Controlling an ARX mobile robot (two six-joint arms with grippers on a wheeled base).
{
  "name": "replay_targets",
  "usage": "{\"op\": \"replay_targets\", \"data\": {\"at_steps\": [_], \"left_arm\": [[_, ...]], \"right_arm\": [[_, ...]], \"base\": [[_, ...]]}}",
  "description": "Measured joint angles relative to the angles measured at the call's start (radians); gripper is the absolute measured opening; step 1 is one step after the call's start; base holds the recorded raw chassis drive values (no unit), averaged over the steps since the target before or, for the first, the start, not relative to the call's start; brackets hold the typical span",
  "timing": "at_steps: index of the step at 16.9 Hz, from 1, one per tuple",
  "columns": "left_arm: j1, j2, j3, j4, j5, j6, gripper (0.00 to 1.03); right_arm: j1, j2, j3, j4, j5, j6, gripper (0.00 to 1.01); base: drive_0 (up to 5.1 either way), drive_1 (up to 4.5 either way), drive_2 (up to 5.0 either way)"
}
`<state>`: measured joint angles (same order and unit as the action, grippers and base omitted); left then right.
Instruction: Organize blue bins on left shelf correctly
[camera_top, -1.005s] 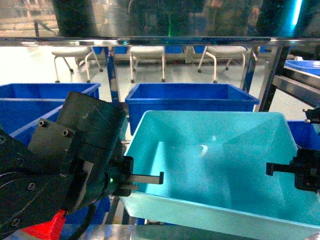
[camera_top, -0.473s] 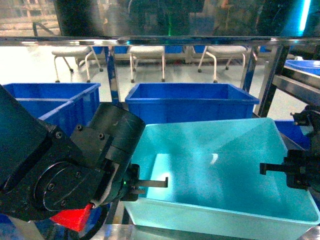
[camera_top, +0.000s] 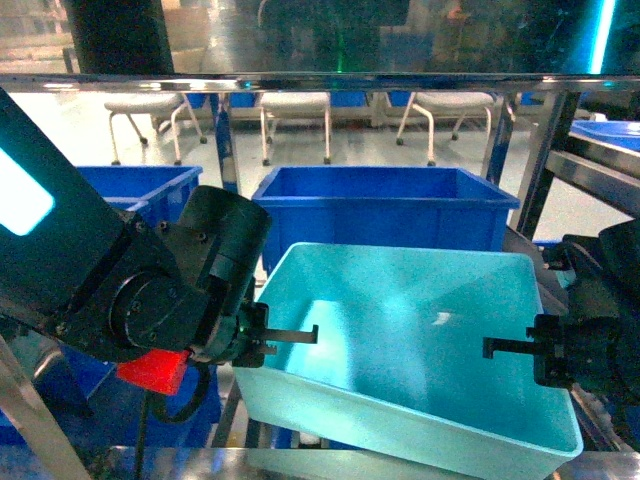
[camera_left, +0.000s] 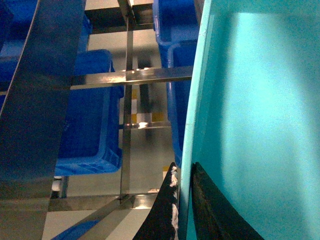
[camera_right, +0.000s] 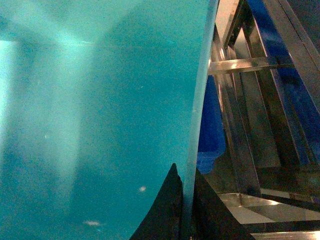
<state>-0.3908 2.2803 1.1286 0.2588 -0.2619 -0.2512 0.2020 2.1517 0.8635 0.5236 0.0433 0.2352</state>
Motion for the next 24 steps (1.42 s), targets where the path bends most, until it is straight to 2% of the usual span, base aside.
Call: {"op": "replay_targets", "data": {"at_steps": [3,5,10,11,12,13,18,19,20,21,22,24], "left_arm": [[0.000,0.032,0.060,-0.034,0.005,0.012,0.03],[0.000,0.037,0.078,-0.044,0.008,-0.010,0.03],[0.006,0.047,0.120,-0.119,0.018,-0.034,0.03],[0.006,0.048,0.121,-0.117,0.010,-0.045,0.08],[0.006,0.059,0.121,-0.111,-0.026,-0.074,0.20],[0.008,0.067,0.124,-0.110,-0.027,-0.105,0.32],[-0.008,0.068,0.126,-0.110,0.006,-0.142,0.83],[-0.014,0.069,0.125,-0.099,0.008,-0.142,0.92],[-0.018,0.067,0.104,-0.041,0.000,-0.141,1.00],[-0.020,0.055,0.076,-0.003,-0.019,-0.135,0.98],[-0.020,0.031,0.038,0.032,-0.033,-0.124,0.98],[-0.018,-0.020,-0.012,0.088,-0.057,-0.102,0.98]], "right_arm": [[-0.008,0.034,0.041,-0.022,0.013,0.000,0.02],[-0.010,0.068,0.073,-0.037,0.020,-0.001,0.02],[-0.013,0.084,0.116,-0.089,0.014,-0.001,0.02],[-0.014,0.085,0.118,-0.089,0.011,0.000,0.02],[-0.013,0.085,0.117,-0.098,-0.015,-0.009,0.11],[-0.011,0.086,0.114,-0.100,-0.049,-0.019,0.23],[0.015,0.086,0.114,-0.097,-0.097,-0.027,0.75],[0.022,0.086,0.109,-0.070,-0.092,-0.026,0.84],[0.030,0.086,0.102,-0.031,-0.066,-0.032,0.95],[0.041,0.084,0.094,0.006,-0.041,-0.030,1.00],[0.049,0.078,0.085,0.035,-0.004,-0.034,0.97],[0.069,0.053,0.069,0.095,0.040,-0.033,0.98]], "base": [[0.0,0.00,0.0],[0.0,0.00,0.0],[0.0,0.00,0.0],[0.0,0.00,0.0],[0.0,0.00,0.0],[0.0,0.00,0.0],[0.0,0.00,0.0],[0.0,0.00,0.0],[0.0,0.00,0.0],[0.0,0.00,0.0],[0.0,0.00,0.0],[0.0,0.00,0.0]]}}
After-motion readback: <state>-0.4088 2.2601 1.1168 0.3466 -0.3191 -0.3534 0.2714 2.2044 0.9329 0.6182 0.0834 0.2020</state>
